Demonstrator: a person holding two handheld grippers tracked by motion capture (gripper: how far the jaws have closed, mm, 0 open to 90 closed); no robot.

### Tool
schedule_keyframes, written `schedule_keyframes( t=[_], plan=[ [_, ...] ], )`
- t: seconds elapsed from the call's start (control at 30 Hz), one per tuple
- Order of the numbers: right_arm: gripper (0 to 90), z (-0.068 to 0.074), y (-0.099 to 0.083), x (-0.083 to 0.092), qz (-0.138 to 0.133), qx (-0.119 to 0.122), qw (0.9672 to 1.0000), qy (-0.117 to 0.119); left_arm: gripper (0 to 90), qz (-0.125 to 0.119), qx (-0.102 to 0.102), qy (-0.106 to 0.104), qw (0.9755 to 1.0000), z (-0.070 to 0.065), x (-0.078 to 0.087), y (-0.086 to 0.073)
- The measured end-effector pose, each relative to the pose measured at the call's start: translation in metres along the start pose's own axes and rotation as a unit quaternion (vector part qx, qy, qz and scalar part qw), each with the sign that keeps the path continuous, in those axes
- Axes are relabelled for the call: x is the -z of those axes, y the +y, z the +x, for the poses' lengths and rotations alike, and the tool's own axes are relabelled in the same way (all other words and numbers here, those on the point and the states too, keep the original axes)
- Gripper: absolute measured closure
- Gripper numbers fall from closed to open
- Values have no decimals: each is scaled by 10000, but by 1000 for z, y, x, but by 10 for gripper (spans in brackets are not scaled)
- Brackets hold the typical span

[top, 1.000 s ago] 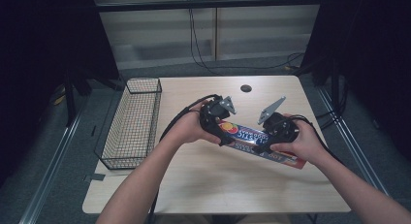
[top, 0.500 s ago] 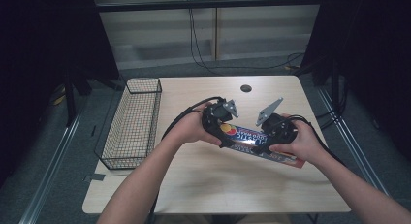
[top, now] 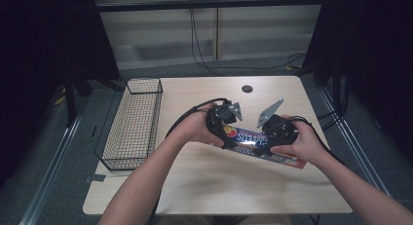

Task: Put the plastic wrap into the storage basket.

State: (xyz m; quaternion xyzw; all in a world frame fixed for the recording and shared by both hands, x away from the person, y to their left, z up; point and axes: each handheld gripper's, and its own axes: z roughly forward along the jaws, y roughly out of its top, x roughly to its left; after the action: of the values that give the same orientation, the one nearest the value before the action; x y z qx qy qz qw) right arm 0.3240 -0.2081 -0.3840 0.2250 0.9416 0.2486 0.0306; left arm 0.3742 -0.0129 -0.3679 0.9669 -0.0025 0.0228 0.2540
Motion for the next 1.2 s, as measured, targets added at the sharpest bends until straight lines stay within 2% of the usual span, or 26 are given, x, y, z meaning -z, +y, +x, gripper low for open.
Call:
schedule_keyframes(
  t=[0.03,0.1,0.17,0.27,0.37,0.4,0.47,0.5,0.57,0.6,0.63,0.67,0.73,0.77,0.8,0.87,0.93,0.97,1.03,1.13,1.17,1.2],
  plan=[
    [414,0,0,0,11,38,10000,-10,156,48,-79,-56,9999,0,-2,1],
    [414,0,-1,0,6,63,10000,-14,163,94,-96,-184,9997,-1,-5,3],
    [414,1,-1,0,10,118,9999,-18,168,137,-132,-189,9996,-1,-6,5],
    [414,1,0,1,14,168,9999,3,169,170,-66,-281,9994,-1,-7,7],
    [414,1,0,2,-23,195,9998,-3,185,179,-230,-338,9990,-2,-8,9],
    [413,1,0,2,-32,216,9998,-3,188,106,-143,-334,9993,-3,-9,8],
    [413,2,1,2,-10,256,9997,-19,225,159,-284,-435,9985,0,-8,8],
    [413,2,1,2,18,288,9996,-3,252,172,-243,-484,9984,0,-8,7],
    [413,3,1,1,51,305,9995,-6,265,122,-184,-491,9985,0,-9,6],
    [413,4,2,0,62,339,9994,-34,270,184,-313,-501,9981,0,-9,6],
    [413,4,2,0,67,359,9993,-16,273,214,-355,-500,9979,0,-10,6],
    [413,4,2,0,63,336,9994,2,270,187,-293,-482,9982,-2,-11,6],
    [413,4,3,-1,42,399,9992,-2,262,268,-438,-507,9974,-1,-11,7],
    [413,3,3,-1,30,395,9992,10,263,279,-426,-497,9975,-1,-11,7],
    [413,3,4,-1,13,411,9992,12,263,211,-319,-486,9981,-3,-12,7],
    [413,4,5,0,17,407,9992,11,265,203,-317,-495,9981,-3,-12,7],
    [413,4,5,0,-5,454,9990,-18,274,325,-433,-526,9971,-1,-11,7],
    [413,4,5,0,-14,498,9988,-7,284,324,-386,-524,9974,-2,-12,7],
    [413,5,6,1,-30,528,9986,-34,292,412,-503,-485,9967,-2,-13,8],
    [414,5,5,1,-11,610,9981,-53,317,485,-558,-396,9965,-6,-14,10],
    [414,5,5,1,-11,638,9979,-60,328,573,-597,-450,9956,-5,-14,10],
    [414,6,5,1,-2,657,9978,-67,341,671,-720,-484,9940,-5,-14,12]
  ],
)
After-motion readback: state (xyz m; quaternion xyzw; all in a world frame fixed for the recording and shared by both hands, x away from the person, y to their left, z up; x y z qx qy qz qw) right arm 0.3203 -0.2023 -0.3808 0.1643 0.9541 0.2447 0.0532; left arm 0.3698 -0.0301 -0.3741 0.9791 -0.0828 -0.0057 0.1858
